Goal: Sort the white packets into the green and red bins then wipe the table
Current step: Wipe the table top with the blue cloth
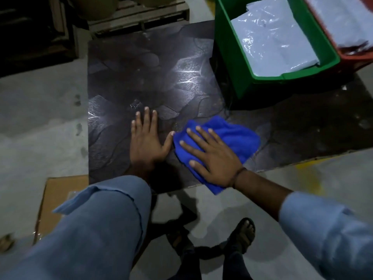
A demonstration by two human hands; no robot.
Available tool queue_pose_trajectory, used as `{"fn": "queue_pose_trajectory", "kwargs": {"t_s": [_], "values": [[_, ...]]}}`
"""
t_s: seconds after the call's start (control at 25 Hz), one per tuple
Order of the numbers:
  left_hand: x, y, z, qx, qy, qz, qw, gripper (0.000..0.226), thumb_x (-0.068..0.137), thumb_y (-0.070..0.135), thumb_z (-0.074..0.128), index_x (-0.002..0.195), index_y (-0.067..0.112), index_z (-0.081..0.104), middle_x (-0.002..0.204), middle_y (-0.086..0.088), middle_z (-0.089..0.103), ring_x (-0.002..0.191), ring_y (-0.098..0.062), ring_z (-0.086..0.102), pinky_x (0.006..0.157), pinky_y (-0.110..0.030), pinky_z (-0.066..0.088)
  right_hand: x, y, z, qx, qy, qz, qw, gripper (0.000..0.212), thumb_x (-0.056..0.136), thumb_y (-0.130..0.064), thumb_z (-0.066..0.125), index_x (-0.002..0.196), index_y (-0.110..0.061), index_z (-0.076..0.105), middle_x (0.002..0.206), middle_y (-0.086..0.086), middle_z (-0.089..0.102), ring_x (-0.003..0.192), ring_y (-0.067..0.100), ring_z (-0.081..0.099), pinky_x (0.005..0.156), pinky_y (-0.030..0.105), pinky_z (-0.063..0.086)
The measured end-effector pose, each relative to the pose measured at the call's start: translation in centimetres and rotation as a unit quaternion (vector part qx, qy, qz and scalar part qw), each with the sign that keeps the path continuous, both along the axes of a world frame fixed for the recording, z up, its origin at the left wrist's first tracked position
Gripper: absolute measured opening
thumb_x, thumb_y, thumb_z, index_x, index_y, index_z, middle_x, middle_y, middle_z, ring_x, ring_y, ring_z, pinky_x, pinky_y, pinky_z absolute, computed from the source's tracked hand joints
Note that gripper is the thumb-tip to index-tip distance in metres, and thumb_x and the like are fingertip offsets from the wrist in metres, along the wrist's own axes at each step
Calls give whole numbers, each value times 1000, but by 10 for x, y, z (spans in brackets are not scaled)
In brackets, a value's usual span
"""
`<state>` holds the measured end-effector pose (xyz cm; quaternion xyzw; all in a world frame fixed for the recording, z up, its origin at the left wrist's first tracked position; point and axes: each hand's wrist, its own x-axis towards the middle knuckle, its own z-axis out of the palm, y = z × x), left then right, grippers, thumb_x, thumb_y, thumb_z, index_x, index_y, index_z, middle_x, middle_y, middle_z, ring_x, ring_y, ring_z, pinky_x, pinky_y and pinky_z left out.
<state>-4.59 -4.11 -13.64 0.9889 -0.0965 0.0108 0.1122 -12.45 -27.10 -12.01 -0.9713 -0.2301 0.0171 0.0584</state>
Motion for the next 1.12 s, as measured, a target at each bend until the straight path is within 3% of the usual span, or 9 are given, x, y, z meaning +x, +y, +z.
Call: {"fn": "queue_pose_trajectory", "kwargs": {"t_s": [0.12, 0.24, 0.32, 0.4, 0.6, 0.92, 1.12], "values": [[0, 0, 1, -10, 5, -3, 1000, 89, 94, 68, 37, 160, 11, 23, 170, -12, 14, 156, -37, 10, 127, -50, 10, -8, -36, 4, -13, -5, 25, 1000, 63, 102, -56, 34, 159, -32, 20, 168, 3, 10, 155, 25, 3, 124, 51, 11], [-2, 2, 1, -5, 1, 4, 1000, 88, 95, 68, 37, 160, 11, 22, 170, -12, 14, 156, -36, 9, 127, -50, 9, 32, -43, -4, -17, -14, -116, 993, 64, 99, -59, 31, 157, -33, 24, 167, 4, 15, 154, 28, 10, 121, 53, 16], [-2, 1, 1, -3, 2, 3, 1000, 87, 95, 68, 36, 161, 12, 22, 170, -12, 14, 156, -36, 9, 127, -50, 8, 53, -21, -10, -10, -25, -242, 970, 65, 97, -59, 30, 157, -32, 27, 166, 6, 19, 153, 30, 14, 122, 54, 14], [-1, -1, 2, -2, 3, 1, 1000, 87, 95, 67, 36, 160, 12, 22, 170, -12, 14, 156, -36, 9, 127, -50, 9, 55, 14, -10, 3, -19, -294, 956, 68, 96, -59, 29, 157, -30, 25, 166, 9, 19, 153, 33, 12, 122, 55, 10], [-1, 0, 1, -16, -1, -3, 1000, 85, 95, 64, 34, 161, 11, 22, 170, -12, 12, 156, -36, 8, 127, -51, 10, -3, 29, -1, -13, -8, -106, 994, 67, 100, -56, 33, 159, -30, 18, 168, 5, 10, 155, 27, 3, 123, 52, 9], [-2, 2, 2, -11, -9, 0, 1000, 86, 96, 66, 34, 160, 10, 23, 170, -13, 12, 156, -37, 8, 127, -50, 9, 59, 27, -5, -16, -8, -308, 951, 68, 98, -59, 23, 159, -27, 22, 167, 10, 14, 154, 33, 8, 123, 54, 8], [1, 3, 2, -2, -1, -2, 1000, 86, 97, 67, 30, 161, 10, 20, 170, -13, 8, 157, -36, 4, 127, -52, 9, 61, 23, -11, -24, -13, -254, 967, 69, 99, -60, 22, 159, -29, 17, 167, 8, 13, 155, 31, 5, 124, 52, 5]]}}
